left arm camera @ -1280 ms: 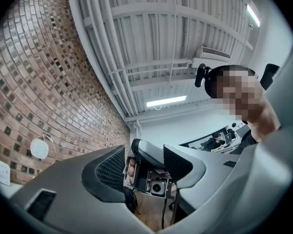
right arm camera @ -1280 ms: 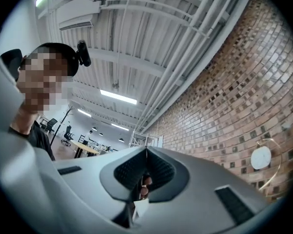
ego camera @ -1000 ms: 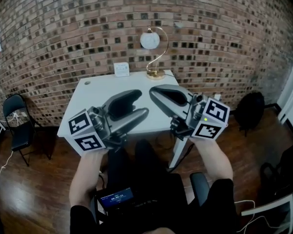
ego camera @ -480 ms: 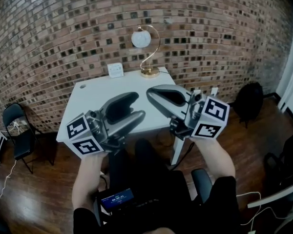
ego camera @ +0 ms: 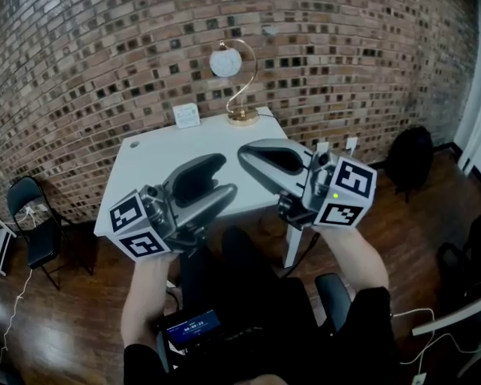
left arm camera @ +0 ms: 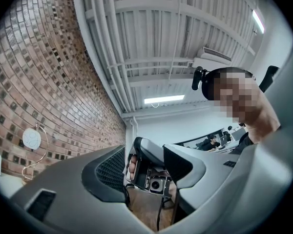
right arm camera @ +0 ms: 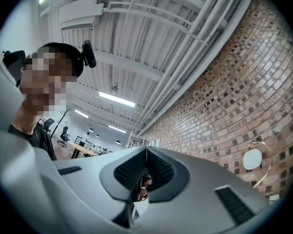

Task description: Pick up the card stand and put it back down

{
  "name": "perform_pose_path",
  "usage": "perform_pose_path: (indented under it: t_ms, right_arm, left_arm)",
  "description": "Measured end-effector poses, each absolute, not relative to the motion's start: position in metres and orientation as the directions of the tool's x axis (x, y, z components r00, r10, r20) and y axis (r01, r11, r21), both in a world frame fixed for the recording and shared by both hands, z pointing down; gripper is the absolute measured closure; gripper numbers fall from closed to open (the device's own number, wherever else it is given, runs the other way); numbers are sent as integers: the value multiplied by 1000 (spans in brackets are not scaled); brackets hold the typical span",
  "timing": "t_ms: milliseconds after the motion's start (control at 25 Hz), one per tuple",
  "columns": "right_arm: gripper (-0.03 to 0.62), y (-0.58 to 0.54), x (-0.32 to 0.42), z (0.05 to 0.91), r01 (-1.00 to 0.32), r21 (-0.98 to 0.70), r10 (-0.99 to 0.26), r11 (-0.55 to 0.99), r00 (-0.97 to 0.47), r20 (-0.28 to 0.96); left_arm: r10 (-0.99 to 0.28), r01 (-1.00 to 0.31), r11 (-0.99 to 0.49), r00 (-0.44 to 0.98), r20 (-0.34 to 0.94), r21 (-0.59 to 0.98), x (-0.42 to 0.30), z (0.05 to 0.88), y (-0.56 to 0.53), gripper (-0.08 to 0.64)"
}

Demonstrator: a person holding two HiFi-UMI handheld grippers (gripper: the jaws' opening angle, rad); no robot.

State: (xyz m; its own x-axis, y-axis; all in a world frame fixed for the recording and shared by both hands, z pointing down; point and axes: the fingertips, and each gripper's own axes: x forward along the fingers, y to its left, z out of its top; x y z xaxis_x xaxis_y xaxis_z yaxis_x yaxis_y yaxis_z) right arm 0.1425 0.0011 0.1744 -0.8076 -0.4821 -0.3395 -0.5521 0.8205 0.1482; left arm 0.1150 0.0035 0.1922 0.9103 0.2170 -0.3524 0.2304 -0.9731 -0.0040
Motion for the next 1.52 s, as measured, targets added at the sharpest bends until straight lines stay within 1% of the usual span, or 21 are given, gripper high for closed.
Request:
perform_pose_path:
  t_ms: [240,560,760,1000,1280,1520]
  right_arm:
    - [583,14,144,174,-551,134,-484,824,-807,-339]
    - [583,45,145,185,-528,73,-480,846,-815,-323]
    - [583,55,133,174,-544,131,-479,829,-811,-335]
    - [583,67,96,193,-481,123,-428,868,-851,-305]
    - [583,71,73,223,-401,91,-369,911,-895,-251]
    - [581,75,48,236,-325,95,-301,941,-932,-202]
  left_arm:
    - [209,228,-974,915,-345,13,119,193,16,318]
    - [137,174,-982,924,-357,73,111,199,37,318]
    - [119,158,-985,916,-383,71,92,198,39,318]
    - [76,123,-988,910,-408,91,63,211,51,318]
    - [37,79,-994,904,-425,81,40,223,62,318]
    - [1,40,-996,910,-415,85,26,231,62,318]
